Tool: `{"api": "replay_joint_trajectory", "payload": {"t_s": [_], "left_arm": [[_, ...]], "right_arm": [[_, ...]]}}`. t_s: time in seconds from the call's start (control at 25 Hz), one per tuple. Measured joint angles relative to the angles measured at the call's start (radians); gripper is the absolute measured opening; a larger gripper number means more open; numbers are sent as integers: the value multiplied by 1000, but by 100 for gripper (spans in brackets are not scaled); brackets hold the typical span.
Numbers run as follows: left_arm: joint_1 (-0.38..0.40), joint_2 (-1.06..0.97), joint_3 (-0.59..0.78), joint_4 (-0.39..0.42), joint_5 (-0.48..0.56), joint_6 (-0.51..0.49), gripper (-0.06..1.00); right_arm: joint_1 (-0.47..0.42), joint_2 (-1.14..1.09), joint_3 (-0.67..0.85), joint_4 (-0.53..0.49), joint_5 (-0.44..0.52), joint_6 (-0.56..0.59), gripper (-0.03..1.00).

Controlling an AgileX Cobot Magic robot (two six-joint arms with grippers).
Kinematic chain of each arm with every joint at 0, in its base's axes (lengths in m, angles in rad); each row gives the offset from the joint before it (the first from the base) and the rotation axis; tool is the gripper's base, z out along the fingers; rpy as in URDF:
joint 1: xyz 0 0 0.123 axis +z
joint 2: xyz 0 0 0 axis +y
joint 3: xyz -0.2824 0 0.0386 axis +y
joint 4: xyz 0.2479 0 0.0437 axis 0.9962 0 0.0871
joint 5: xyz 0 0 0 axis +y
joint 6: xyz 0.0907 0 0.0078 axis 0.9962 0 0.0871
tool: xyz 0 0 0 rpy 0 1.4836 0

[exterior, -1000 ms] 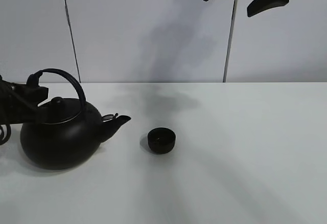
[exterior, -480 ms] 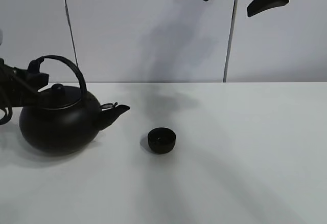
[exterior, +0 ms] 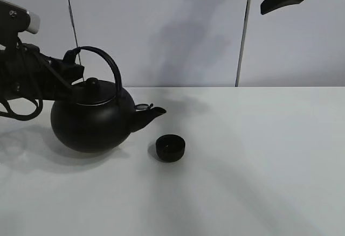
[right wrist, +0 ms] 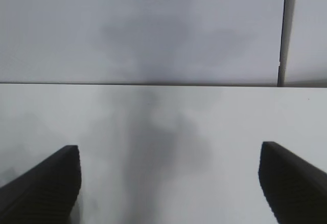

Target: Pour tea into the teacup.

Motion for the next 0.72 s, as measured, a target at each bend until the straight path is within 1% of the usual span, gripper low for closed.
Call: {"api": "replay_joint_trajectory", "payload": {"t_s": [0.2,0.48,0.72], "left_arm": [[-23,0,-27,4,75,24,11],[-44,0,-87,2,134,42,11],[-49,33,-116,1,151,66,11]], "right_arm": [[0,0,0,0,-3,0,65],[0,0,1,0,-18,0,65],[0,0,1,0,-22,0,65]]}}
